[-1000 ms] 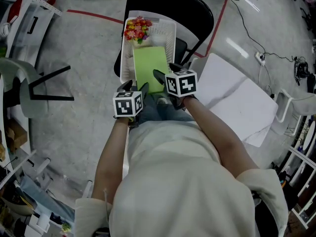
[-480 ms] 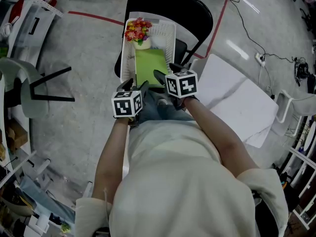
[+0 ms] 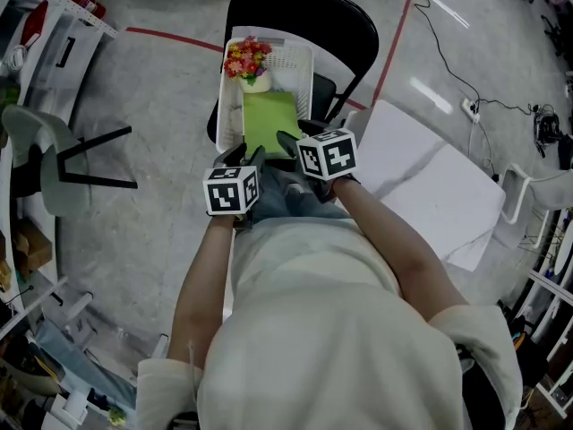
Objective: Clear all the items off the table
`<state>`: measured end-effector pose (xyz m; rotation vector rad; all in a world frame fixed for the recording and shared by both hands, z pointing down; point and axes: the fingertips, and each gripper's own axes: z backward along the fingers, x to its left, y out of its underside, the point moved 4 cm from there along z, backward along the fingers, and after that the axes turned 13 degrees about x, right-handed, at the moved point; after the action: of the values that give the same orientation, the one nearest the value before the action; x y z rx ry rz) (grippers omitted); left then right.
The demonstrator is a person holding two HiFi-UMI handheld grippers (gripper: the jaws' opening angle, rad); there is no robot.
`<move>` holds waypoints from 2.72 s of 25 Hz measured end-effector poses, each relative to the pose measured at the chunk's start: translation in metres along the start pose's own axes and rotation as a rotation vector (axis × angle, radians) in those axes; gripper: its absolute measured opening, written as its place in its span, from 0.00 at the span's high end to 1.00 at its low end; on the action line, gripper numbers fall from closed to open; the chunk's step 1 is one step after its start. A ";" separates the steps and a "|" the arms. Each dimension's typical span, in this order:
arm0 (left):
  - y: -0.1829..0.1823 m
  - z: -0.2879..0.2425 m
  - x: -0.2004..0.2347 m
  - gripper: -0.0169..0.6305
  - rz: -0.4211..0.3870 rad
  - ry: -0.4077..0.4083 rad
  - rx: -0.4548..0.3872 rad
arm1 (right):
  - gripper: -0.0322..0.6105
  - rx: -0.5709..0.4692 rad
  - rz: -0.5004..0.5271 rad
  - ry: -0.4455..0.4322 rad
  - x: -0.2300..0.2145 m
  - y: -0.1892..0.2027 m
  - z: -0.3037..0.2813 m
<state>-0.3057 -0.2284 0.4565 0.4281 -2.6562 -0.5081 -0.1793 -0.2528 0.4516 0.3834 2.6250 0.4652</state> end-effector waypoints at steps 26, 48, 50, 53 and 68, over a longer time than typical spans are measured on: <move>0.010 0.039 -0.110 0.96 -0.073 -0.007 -0.157 | 0.95 -0.212 0.108 0.143 -0.003 0.067 0.122; 0.065 0.053 -0.185 0.96 -0.385 0.186 -0.054 | 0.95 -0.322 -0.289 0.325 -0.010 0.202 0.188; 0.077 0.058 -0.186 0.96 -0.407 0.205 -0.044 | 0.95 -0.331 -0.310 0.340 0.001 0.214 0.188; 0.097 0.066 -0.186 0.96 -0.444 0.229 -0.029 | 0.95 -0.352 -0.344 0.355 0.020 0.230 0.189; 0.172 0.126 -0.180 0.96 -0.535 0.296 -0.053 | 0.95 -0.430 -0.386 0.405 0.114 0.300 0.191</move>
<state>-0.2410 0.0250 0.3607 1.1167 -2.2238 -0.6109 -0.1318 0.1066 0.3620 -0.3876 2.7694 1.0276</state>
